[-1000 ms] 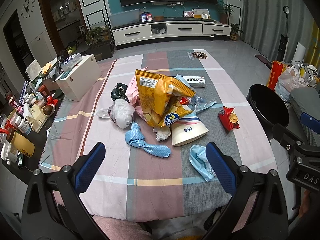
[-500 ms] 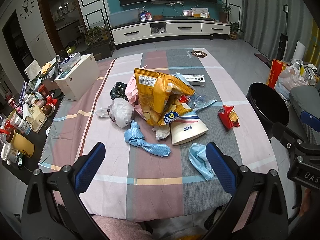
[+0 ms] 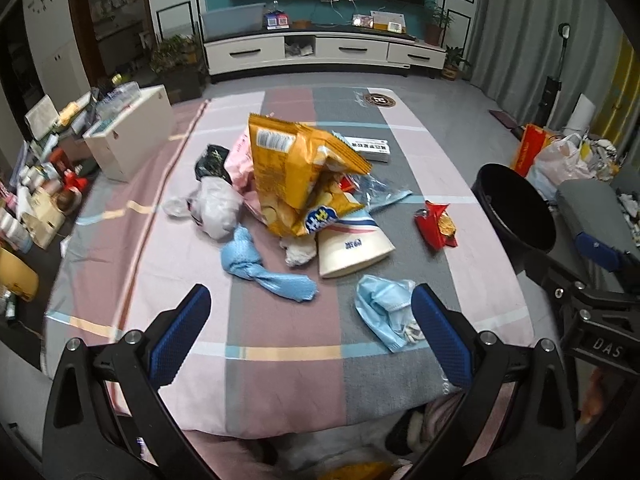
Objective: Collect trash
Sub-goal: 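Grasp the blue face mask with the left tool while the right tool grasps the red wrapper, then carry both items over the black bin and open both tools to drop them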
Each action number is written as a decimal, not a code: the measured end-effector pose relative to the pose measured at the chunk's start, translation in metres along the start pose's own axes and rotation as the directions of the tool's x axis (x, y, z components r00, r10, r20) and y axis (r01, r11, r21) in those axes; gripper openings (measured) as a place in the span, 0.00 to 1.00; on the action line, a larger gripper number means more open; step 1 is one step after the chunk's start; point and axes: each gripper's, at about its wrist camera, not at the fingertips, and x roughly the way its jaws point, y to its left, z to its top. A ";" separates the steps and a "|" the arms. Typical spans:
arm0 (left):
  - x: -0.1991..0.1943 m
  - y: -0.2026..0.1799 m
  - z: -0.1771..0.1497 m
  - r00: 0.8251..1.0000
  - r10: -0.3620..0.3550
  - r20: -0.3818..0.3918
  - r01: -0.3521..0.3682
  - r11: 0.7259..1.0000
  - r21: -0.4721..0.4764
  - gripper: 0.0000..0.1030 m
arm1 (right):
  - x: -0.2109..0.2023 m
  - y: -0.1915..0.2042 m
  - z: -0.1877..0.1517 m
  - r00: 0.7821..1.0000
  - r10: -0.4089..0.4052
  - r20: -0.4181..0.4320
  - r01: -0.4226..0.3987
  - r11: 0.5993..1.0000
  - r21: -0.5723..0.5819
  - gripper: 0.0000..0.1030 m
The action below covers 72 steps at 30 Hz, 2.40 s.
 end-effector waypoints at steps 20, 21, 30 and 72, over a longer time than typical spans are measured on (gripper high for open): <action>0.122 -0.038 -0.030 0.959 -0.282 -0.033 0.282 0.959 0.003 0.94 | 0.123 -0.040 0.010 0.962 0.273 -0.006 -0.273 0.962 0.003 0.96; 0.126 -0.040 -0.031 0.957 -0.289 -0.037 0.289 0.957 0.009 0.91 | 0.129 -0.039 0.011 0.958 0.288 -0.015 -0.288 0.958 0.002 0.96; 0.160 -0.056 -0.028 0.957 -0.278 -0.079 0.282 0.959 0.031 0.54 | 0.179 -0.025 0.022 0.943 0.313 -0.110 -0.309 0.950 0.050 0.72; 0.153 -0.220 0.084 0.835 -0.549 0.044 0.533 0.826 0.186 0.16 | 0.098 -0.234 -0.007 0.974 0.050 0.220 -0.173 0.794 0.583 0.23</action>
